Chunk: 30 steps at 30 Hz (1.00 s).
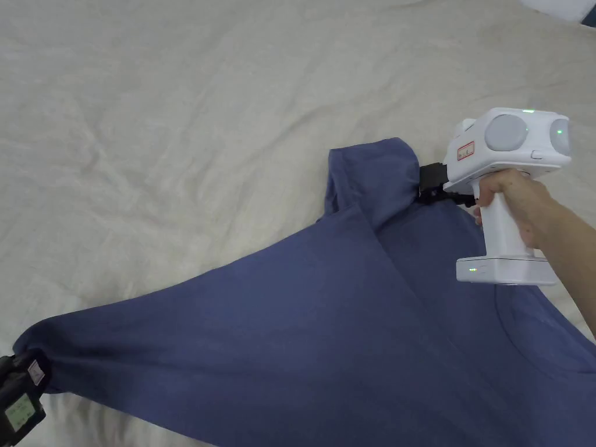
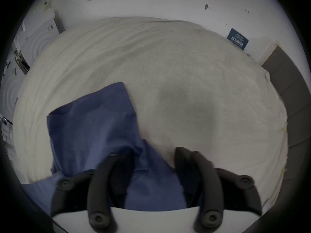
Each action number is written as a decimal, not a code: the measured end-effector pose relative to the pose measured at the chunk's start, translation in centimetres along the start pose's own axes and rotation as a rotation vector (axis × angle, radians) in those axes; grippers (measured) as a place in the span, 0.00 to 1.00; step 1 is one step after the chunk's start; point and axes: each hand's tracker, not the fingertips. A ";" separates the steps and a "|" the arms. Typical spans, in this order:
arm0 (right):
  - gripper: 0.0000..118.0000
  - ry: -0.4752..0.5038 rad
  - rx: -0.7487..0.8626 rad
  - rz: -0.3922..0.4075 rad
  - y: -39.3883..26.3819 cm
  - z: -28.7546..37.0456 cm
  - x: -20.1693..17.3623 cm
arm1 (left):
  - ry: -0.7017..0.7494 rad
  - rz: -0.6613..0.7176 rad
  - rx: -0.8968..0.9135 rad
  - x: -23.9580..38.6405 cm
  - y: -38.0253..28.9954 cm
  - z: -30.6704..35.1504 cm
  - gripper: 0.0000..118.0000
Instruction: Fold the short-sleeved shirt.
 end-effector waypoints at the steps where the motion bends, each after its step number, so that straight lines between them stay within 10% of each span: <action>1: 0.06 0.036 -0.001 -0.022 -0.1 0.1 0.0 | 0.001 0.002 -0.002 -0.3 -0.1 -0.2 0.05; 15: 0.04 0.075 0.250 0.057 -2.7 19.2 1.9 | -0.021 -0.031 0.080 0.6 0.7 0.3 0.05; 30: 0.04 -0.059 0.782 -0.123 -19.6 52.3 10.4 | -0.300 -0.220 0.477 7.8 6.8 11.0 0.05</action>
